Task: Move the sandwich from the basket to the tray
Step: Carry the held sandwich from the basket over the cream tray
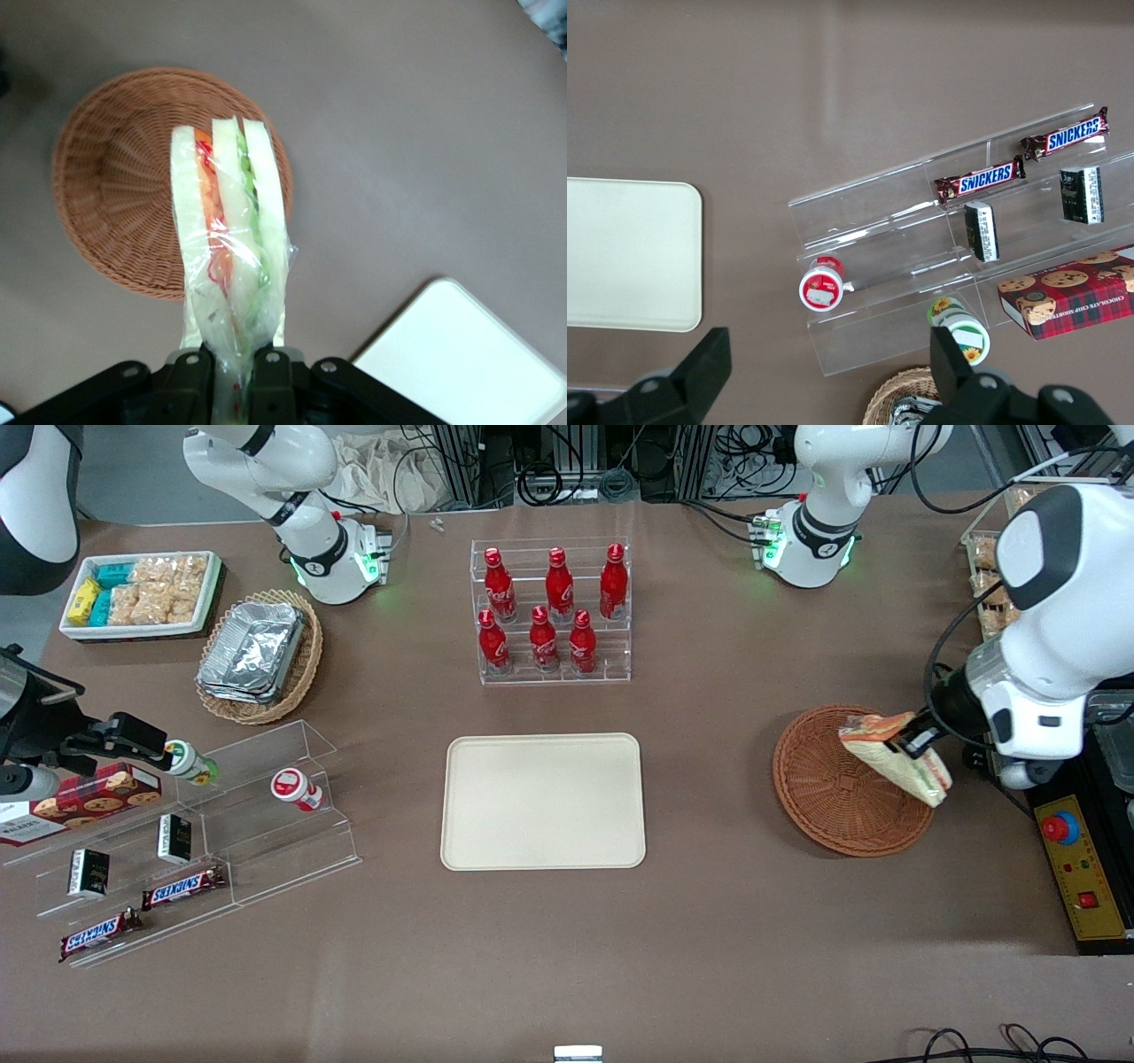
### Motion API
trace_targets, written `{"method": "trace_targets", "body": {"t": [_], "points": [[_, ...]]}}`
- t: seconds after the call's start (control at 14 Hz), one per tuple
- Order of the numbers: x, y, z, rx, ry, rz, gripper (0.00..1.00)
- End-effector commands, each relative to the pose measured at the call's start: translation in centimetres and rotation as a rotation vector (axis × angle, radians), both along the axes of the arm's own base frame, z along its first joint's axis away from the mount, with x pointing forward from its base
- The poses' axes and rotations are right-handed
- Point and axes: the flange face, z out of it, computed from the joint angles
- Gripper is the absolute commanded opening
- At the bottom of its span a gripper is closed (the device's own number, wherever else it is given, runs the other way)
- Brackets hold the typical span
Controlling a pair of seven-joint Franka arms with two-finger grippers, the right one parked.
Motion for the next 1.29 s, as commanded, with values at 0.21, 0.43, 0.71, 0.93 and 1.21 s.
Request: {"method": "trace_targets", "body": {"t": [0.21, 0.43, 0.71, 0.93, 1.21], "points": [[0.2, -13.1, -0.8, -0.034, -0.006, -0.297, 0.00], [0.3, -21.2, -3.1, 0.069, -0.040, -0.510, 0.00], [0.9, -28.4, -9.0, 0.009, -0.071, -0.606, 0.00], [0.1, -32.6, -13.8, -0.027, -0.090, -0.653, 0.00], [-0.8, -35.7, -21.1, -0.050, -0.066, -0.693, 0.00]]}}
